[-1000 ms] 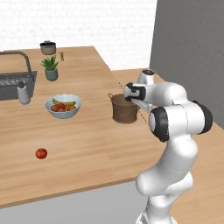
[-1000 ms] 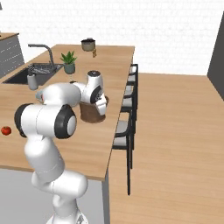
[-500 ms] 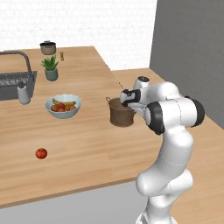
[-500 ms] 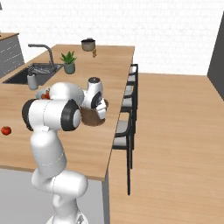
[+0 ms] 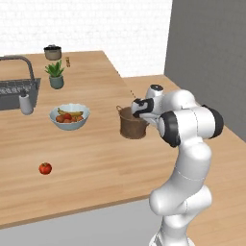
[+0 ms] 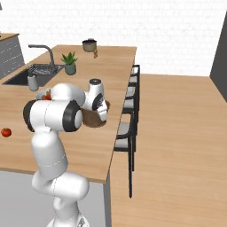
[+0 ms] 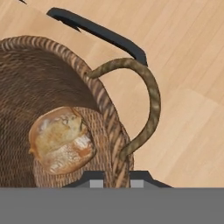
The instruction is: Open the cabinet, pick up the bread from the cabinet and place it in the basket. Then move the basket to the dining counter.
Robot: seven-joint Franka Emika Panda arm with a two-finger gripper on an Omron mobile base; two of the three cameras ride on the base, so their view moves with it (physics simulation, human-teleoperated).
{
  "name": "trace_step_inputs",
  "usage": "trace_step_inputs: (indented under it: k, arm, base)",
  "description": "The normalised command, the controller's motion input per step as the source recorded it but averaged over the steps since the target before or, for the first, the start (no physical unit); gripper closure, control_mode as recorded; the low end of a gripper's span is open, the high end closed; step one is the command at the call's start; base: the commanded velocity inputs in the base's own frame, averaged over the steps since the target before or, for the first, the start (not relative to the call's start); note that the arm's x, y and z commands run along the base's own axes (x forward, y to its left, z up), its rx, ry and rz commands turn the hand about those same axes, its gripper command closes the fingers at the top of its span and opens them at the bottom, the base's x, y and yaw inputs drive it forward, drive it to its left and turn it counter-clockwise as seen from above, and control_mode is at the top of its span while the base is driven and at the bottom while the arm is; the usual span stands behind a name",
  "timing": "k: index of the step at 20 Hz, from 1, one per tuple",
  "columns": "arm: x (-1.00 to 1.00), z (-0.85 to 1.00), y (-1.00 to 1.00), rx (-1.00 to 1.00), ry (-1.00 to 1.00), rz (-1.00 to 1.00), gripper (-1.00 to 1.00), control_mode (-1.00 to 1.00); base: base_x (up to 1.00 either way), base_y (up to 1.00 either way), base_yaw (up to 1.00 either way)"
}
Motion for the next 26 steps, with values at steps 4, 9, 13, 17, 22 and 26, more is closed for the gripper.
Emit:
trace_step_inputs:
  k: [4, 9, 13, 17, 22, 26]
  arm:
    - [0.00, 0.00, 0.00, 0.00, 0.00, 0.00, -1.00, -1.00]
    - [-0.06, 0.52, 0.00, 0.00, 0.00, 0.00, -1.00, -1.00]
    - [-0.59, 0.98, -0.05, 0.00, 0.00, 0.00, -1.00, -1.00]
    - [-0.98, 0.82, -0.02, 0.00, 0.04, 0.00, -1.00, -1.00]
    - [-1.00, 0.46, -0.11, 0.00, 0.03, 0.00, -1.00, -1.00]
    - [-1.00, 0.11, -0.35, 0.00, -0.01, 0.00, -1.00, -1.00]
  base:
    - [0.00, 0.00, 0.00]
    - [0.00, 0.00, 0.00]
    - [0.00, 0.00, 0.00]
    - [0.00, 0.00, 0.00]
    - [0.00, 0.00, 0.00]
    - [0.00, 0.00, 0.00]
